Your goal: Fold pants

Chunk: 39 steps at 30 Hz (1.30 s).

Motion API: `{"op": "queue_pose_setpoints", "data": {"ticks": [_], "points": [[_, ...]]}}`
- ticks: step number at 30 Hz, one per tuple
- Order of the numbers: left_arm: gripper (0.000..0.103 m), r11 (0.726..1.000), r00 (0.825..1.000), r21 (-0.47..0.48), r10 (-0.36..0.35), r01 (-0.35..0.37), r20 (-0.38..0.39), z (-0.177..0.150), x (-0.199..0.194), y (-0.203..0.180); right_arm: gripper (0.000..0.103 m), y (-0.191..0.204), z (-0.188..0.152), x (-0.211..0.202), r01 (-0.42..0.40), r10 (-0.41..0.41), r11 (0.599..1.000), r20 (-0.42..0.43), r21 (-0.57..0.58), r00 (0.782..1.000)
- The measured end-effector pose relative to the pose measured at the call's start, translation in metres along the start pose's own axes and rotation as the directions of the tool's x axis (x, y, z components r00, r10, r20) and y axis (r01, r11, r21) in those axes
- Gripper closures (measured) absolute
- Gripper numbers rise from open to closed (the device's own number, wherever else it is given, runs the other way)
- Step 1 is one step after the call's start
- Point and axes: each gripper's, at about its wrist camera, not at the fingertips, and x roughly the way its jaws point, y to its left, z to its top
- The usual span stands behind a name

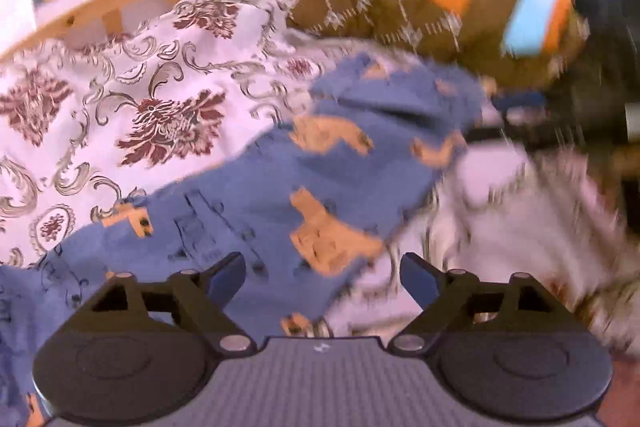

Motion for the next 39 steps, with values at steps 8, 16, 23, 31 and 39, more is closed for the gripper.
{"op": "queue_pose_setpoints", "data": {"ticks": [8, 16, 23, 31, 39], "points": [[0.0, 0.967, 0.974, -0.114, -0.228, 0.227, 0.01, 0.113, 0.075, 0.06, 0.001, 0.05, 0.013, 0.033, 0.176, -0.132, 0.931, 0.153, -0.321, 0.979], [0.001, 0.877, 0.903, -0.34, -0.405, 0.339, -0.146, 0.168, 0.178, 0.083, 0.007, 0.071, 0.018, 0.075, 0.197, -0.126, 0.847, 0.172, -0.494, 0.977], [0.001, 0.835, 0.881, -0.429, -0.446, 0.346, -0.158, 0.166, 0.196, 0.085, 0.001, 0.073, 0.008, 0.086, 0.209, -0.141, 0.81, 0.165, -0.548, 0.976], [0.036, 0.807, 0.874, -0.475, -0.464, 0.35, -0.146, 0.17, 0.191, 0.083, 0.013, 0.074, 0.007, 0.087, 0.236, -0.157, 0.793, 0.185, -0.562, 0.97], [0.088, 0.776, 0.869, -0.544, -0.468, 0.318, -0.159, 0.177, 0.19, 0.083, 0.055, 0.074, 0.008, 0.082, 0.217, -0.154, 0.811, 0.159, -0.543, 0.975]]}}
